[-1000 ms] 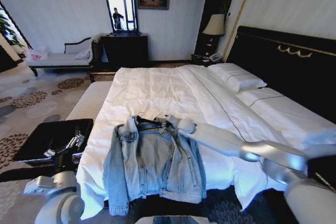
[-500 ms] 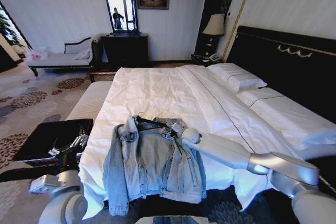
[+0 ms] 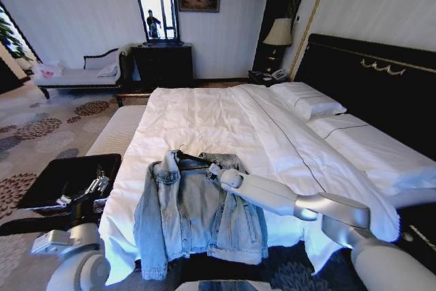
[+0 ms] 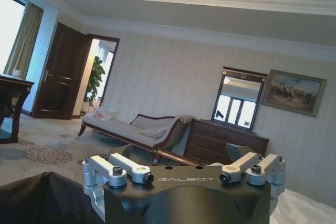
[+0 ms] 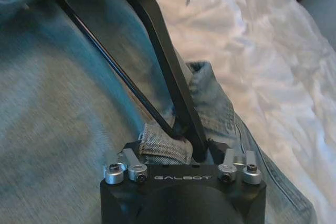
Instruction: Pick up the clothes from the bed and hang them on the clothes hanger.
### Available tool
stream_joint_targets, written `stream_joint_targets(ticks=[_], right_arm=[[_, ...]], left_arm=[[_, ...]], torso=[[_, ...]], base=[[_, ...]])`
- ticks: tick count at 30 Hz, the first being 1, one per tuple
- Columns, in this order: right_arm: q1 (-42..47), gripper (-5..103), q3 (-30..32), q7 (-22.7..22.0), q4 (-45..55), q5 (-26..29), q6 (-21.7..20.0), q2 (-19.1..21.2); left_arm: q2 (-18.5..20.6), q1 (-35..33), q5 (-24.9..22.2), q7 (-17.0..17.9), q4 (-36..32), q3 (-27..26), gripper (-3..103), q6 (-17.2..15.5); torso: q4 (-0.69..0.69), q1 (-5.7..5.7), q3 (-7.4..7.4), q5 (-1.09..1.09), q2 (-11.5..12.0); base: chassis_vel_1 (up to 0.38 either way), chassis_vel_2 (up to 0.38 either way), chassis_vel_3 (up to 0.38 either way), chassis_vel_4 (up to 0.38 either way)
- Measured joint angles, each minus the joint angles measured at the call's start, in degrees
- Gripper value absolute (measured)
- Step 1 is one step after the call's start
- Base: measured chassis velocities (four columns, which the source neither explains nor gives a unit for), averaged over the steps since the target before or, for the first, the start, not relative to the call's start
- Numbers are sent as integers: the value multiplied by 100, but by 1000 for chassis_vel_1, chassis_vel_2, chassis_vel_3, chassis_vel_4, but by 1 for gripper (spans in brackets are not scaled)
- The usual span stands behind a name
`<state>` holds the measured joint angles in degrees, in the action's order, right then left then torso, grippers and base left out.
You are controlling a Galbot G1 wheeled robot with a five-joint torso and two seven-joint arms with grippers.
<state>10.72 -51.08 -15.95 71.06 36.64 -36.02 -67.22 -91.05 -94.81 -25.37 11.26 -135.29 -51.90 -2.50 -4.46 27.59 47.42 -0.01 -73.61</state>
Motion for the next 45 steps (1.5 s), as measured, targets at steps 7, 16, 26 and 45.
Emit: stream_joint_targets(ticks=[7,16,26,45], right_arm=[[31,40,147,-160,133,72,-275,321],[55,7,336,-314,119,52,-387,631],[20,3,625,-482,-892,394,1583,-213],[-266,3,364,-957,206,1551,1341,-455]], left_arm=[[11,58,23,2,28,59,100,-26],[32,102,67,8,48,136,100,-44],[63,83,37,16,46,90,100,-48],[147,81,-123,18,79,-69,100,-26]], torso=[[-1,0,0,1,0],[0,0,0,2,0],[3,1,1,0,0],[2,0,0,1,0]], base=[[0,0,0,0],[0,0,0,0],[0,0,0,0],[0,0,0,0]])
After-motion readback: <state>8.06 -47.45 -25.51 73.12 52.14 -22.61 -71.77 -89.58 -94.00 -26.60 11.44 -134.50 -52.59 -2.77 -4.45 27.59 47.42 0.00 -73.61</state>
